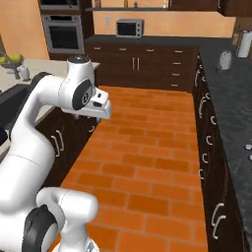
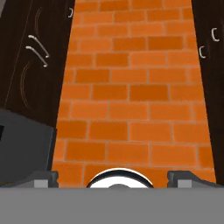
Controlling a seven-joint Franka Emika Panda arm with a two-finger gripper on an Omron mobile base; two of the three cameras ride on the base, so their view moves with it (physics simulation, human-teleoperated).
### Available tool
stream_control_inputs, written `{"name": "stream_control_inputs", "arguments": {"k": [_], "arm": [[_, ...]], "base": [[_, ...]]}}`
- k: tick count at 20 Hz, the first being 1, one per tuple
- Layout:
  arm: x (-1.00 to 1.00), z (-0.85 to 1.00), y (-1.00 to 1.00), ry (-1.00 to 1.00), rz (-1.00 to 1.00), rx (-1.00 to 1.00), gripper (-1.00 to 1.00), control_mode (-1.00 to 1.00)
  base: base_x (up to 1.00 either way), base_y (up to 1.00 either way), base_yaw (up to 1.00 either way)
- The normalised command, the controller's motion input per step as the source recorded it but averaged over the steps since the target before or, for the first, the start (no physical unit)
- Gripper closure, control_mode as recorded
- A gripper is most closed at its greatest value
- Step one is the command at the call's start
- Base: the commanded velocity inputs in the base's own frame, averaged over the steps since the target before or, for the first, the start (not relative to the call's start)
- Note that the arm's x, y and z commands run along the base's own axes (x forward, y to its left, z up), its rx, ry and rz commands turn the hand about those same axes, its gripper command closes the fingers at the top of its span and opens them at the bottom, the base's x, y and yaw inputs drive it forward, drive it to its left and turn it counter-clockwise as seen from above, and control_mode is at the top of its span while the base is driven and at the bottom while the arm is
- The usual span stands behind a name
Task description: Navigate to the sink.
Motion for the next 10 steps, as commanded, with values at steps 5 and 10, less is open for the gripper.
{"name": "stream_control_inputs", "arguments": {"k": [5,10], "arm": [[0.00,0.00,0.00,0.00,0.00,0.00,-1.00,1.00],[0.00,0.00,0.00,0.00,0.00,0.00,-1.00,1.00]], "base": [[0.05,-0.16,0.58],[-0.01,-0.21,0.91]]}}
